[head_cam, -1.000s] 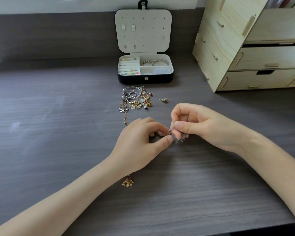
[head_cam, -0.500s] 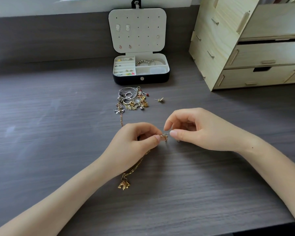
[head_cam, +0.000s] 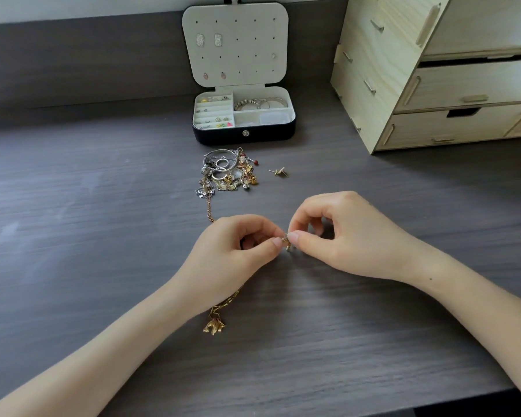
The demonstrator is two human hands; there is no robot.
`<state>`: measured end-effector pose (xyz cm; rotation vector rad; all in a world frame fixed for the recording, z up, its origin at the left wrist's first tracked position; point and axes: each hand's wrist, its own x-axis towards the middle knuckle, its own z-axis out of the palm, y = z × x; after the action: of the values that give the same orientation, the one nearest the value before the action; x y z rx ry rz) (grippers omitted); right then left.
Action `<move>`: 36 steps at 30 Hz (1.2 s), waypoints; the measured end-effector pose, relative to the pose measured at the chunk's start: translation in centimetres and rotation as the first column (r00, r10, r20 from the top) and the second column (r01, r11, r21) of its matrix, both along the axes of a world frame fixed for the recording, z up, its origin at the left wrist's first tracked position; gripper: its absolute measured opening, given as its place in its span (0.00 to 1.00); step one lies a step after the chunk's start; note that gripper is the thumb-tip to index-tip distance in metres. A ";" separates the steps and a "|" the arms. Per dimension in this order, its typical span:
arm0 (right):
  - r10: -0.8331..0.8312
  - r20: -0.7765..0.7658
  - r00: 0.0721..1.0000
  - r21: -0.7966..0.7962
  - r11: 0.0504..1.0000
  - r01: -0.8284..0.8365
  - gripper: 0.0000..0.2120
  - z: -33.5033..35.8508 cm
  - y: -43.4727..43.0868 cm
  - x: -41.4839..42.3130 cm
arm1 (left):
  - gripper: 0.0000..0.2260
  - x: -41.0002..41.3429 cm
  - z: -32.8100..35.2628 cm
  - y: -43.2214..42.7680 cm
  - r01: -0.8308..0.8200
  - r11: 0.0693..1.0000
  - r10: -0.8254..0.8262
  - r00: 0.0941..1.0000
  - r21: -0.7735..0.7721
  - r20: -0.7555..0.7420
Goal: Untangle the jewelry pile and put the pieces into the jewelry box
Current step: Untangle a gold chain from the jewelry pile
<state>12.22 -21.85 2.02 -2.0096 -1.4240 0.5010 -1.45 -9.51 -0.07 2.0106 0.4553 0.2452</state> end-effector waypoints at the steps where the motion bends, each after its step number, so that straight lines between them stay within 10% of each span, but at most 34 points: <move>1: 0.001 -0.011 1.000 -0.001 1.000 -0.001 0.05 0.0 0.1 0.0 | 0.09 0.0 0.0 0.0 0.004 1.000 -0.004 1.000 0.012 0.000; 22: -0.025 -0.333 0.943 -0.008 1.000 0.023 0.05 0.4 0.3 -0.1 | 0.03 -0.3 -0.1 0.1 -0.042 0.996 0.032 0.991 0.076 0.129; 36: -0.033 -0.264 0.964 -0.047 0.999 0.022 0.05 0.5 0.3 -0.5 | 0.05 -0.3 -0.3 -0.2 -0.101 0.972 0.066 0.984 0.214 0.168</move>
<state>11.72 -21.57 2.51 -1.9102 -1.2297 0.7638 -1.71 -9.73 -0.35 2.1703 0.4264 0.5264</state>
